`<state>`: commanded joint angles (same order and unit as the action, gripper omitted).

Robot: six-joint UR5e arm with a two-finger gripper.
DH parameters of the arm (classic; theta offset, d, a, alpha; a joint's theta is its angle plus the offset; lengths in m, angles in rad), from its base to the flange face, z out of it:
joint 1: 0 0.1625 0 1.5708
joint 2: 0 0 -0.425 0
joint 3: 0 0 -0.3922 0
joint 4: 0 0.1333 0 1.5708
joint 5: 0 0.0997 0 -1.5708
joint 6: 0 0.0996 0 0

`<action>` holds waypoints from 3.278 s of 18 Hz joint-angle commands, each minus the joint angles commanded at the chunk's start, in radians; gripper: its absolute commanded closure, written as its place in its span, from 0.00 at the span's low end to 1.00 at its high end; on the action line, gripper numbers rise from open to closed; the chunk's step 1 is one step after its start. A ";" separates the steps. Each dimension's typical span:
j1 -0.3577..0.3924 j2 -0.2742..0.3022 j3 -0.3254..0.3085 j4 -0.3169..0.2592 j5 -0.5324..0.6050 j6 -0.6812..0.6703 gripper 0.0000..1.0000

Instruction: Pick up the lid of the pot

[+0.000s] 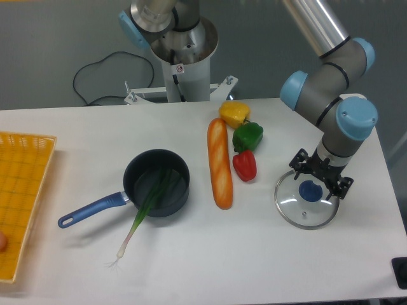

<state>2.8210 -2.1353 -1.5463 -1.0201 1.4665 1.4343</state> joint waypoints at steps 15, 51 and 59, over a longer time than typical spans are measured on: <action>-0.012 -0.008 -0.002 0.006 0.005 0.009 0.08; -0.041 0.139 -0.023 -0.113 0.006 0.037 0.57; -0.035 0.156 0.009 -0.193 0.008 0.044 0.57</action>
<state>2.7857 -1.9788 -1.5371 -1.2133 1.4742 1.4788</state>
